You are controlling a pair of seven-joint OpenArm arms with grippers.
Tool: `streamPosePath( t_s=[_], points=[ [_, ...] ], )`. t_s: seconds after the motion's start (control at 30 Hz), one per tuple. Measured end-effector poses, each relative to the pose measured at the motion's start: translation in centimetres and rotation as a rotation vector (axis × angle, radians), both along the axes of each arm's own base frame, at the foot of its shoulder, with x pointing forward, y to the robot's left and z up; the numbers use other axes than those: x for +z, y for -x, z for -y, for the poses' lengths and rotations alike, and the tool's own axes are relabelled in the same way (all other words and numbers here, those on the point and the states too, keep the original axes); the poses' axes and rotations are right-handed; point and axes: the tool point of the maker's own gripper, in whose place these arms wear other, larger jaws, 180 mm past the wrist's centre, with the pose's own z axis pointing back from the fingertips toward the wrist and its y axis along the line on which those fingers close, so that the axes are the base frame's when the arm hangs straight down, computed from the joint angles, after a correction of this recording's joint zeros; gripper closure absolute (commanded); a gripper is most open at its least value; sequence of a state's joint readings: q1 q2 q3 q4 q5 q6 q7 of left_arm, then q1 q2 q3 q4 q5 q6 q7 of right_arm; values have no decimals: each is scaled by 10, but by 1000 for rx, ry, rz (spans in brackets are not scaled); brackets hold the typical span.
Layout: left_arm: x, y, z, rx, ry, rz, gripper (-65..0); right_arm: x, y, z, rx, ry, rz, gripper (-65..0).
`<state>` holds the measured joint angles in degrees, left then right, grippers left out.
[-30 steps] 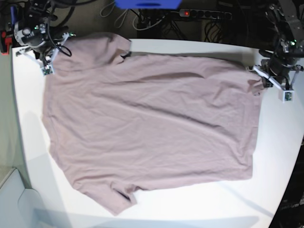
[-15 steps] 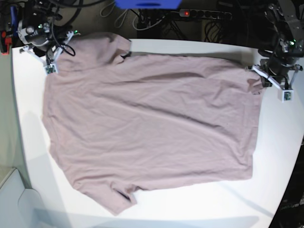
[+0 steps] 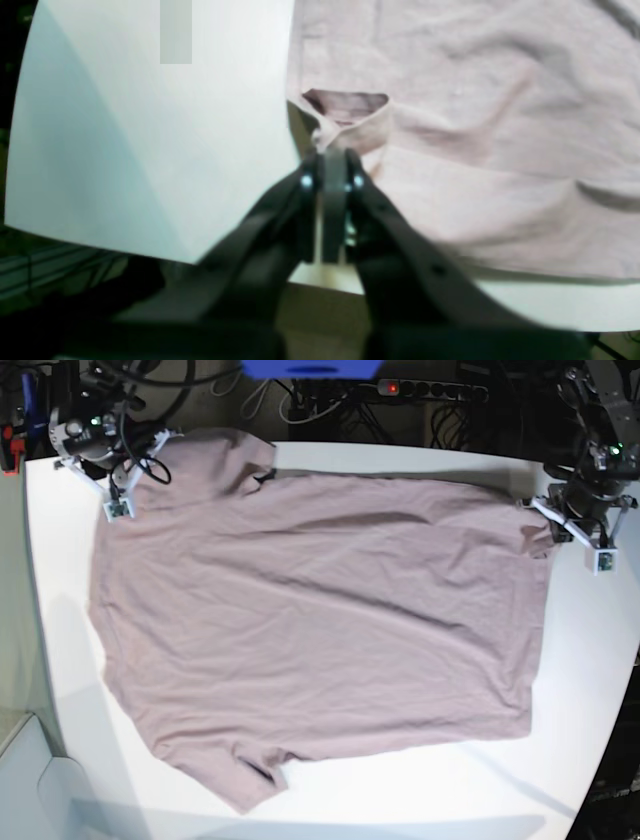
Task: Layout the t-shirt on the table in an organized manner, then fold the t-shirt properly
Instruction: 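Regrasp the collar corner with the right gripper while left holds shoulder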
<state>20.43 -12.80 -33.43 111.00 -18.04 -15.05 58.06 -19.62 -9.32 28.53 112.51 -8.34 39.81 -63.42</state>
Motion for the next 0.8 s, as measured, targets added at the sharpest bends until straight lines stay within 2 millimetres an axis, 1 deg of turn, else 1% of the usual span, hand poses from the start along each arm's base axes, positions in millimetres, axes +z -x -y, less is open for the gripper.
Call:
streamPosePath(
  t_s=[0.13, 0.63, 0.8],
  points=[
    [0, 0, 0, 0, 2, 1, 0, 0, 1, 1, 0, 6, -5, -276],
    [0, 0, 0, 0, 0, 0, 0, -4, 3, 0, 0, -4, -15, -273],
    [0, 0, 0, 0, -1, 0, 0, -18, 6, -4, -4, -38, -41, -273]
  ],
)
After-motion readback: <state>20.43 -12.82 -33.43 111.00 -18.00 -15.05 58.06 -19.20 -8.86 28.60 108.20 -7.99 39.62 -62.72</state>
